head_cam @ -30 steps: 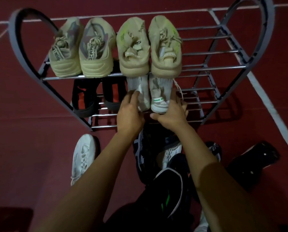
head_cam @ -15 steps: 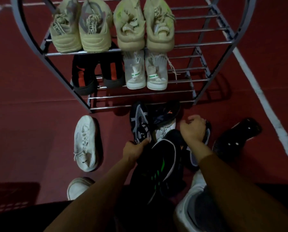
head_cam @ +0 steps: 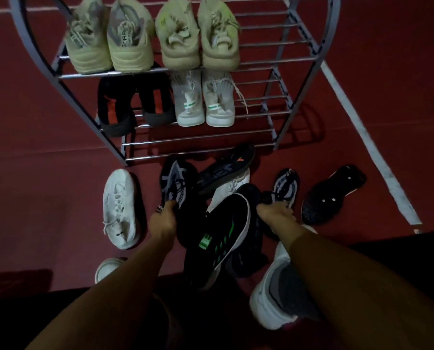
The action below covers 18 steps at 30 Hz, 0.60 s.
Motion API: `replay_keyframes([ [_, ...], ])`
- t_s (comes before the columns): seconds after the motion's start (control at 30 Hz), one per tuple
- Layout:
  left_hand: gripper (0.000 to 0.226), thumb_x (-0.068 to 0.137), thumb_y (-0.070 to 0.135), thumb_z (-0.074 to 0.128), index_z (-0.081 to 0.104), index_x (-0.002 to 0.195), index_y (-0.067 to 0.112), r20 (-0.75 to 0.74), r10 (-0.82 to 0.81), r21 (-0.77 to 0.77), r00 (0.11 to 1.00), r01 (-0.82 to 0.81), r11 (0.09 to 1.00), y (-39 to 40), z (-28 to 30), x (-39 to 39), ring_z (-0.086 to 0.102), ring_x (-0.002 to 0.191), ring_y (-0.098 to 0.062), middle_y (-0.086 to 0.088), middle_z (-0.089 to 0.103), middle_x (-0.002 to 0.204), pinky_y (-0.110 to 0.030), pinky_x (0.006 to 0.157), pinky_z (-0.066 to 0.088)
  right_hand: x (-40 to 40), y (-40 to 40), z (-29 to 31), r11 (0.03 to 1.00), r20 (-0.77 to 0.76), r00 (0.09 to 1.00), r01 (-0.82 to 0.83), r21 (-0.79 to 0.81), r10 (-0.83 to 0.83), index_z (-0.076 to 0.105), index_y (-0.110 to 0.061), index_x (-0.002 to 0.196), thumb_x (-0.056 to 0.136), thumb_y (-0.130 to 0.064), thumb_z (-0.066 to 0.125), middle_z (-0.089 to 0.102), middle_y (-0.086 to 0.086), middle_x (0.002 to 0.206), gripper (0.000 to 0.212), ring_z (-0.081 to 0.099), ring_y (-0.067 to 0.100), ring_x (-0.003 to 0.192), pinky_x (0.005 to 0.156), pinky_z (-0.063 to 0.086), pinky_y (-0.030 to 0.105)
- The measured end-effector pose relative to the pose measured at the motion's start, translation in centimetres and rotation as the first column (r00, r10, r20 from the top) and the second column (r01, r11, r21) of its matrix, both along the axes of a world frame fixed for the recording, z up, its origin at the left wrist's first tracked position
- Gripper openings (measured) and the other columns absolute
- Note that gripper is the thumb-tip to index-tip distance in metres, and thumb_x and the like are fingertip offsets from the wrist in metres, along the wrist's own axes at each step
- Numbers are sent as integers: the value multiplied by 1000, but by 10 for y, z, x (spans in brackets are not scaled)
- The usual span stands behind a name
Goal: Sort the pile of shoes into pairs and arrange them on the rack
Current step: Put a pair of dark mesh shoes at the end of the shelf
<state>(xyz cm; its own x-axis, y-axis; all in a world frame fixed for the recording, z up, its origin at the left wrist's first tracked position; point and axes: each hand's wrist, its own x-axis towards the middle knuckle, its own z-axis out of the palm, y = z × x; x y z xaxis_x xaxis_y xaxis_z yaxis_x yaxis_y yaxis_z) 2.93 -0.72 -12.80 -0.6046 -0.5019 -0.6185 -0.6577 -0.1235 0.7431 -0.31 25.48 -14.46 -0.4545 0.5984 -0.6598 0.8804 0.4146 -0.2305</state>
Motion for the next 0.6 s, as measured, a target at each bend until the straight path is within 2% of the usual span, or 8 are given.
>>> replay_keyframes([
  [0.07, 45, 86, 42, 67, 71, 105, 1, 56, -18, 38, 998, 16, 999, -8, -5, 10, 69, 101, -37, -19, 71, 110, -50, 93, 57, 14, 2, -9, 994, -24, 999, 32, 105, -30, 33, -7, 148, 78, -52, 71, 32, 18, 149, 92, 37, 37, 134, 110, 36, 45],
  [0.13, 50, 85, 43, 68, 69, 110, -1, 89, -43, 41, 995, 39, 998, -16, -13, 18, 69, 99, -38, -20, 70, 111, -51, 91, 57, 21, 9, -12, 988, -83, 996, 30, 155, -17, 36, -4, 143, 80, -44, 73, 35, 18, 147, 84, 38, 35, 133, 111, 33, 43],
  [0.23, 51, 78, 44, 70, 68, 103, 0, 137, -33, 24, 990, 30, 999, -24, -20, 25, 70, 95, -38, -21, 72, 109, -52, 91, 58, 11, 28, -21, 990, -61, 989, 138, -4, -138, 27, -3, 150, 87, -41, 67, 37, 17, 152, 84, 38, 34, 138, 115, 33, 43],
  [0.3, 51, 77, 44, 69, 70, 104, 1, 158, -48, -14, 986, 51, 999, -26, -24, 27, 70, 94, -36, -20, 72, 109, -50, 90, 58, 6, 38, -24, 992, 0, 999, 47, -117, -47, 39, -1, 147, 84, -44, 71, 47, 15, 147, 82, 49, 34, 131, 108, 44, 41],
  [0.4, 60, 74, 49, 68, 69, 105, -3, 164, -38, 8, 986, 37, 999, -22, -28, 26, 69, 92, -35, -19, 71, 108, -47, 88, 57, 6, 47, -31, 985, 64, 992, -97, -145, 107, 61, -2, 124, 88, -31, 67, 63, 12, 129, 47, 62, 30, 115, 98, 54, 39],
  [0.43, 68, 66, 54, 67, 70, 104, -2, 168, -31, 32, 985, 26, 999, -19, -31, 25, 70, 92, -36, -19, 73, 107, -51, 90, 58, 4, 48, -38, 985, 44, 996, -67, -161, 75, 64, 0, 118, 84, -26, 68, 66, 12, 123, 43, 65, 30, 108, 95, 56, 40],
  [0.5, 71, 61, 57, 65, 72, 104, 1, 163, -29, 50, 986, 21, 999, -13, -35, 21, 72, 91, -38, -19, 74, 103, -55, 89, 60, 0, 49, -45, 974, -23, 995, 87, -210, -94, 63, 1, 120, 71, -26, 71, 68, 16, 120, 56, 67, 31, 100, 88, 59, 42],
  [0.6, 56, 78, 49, 65, 71, 106, 1, 165, -29, 57, 986, 20, 998, 0, -22, 14, 71, 89, -37, -19, 72, 101, -52, 86, 59, -17, 56, -67, 931, -177, 938, 243, -273, -297, 54, -3, 129, 64, -26, 72, 65, 18, 120, 72, 67, 35, 98, 82, 60, 51],
])
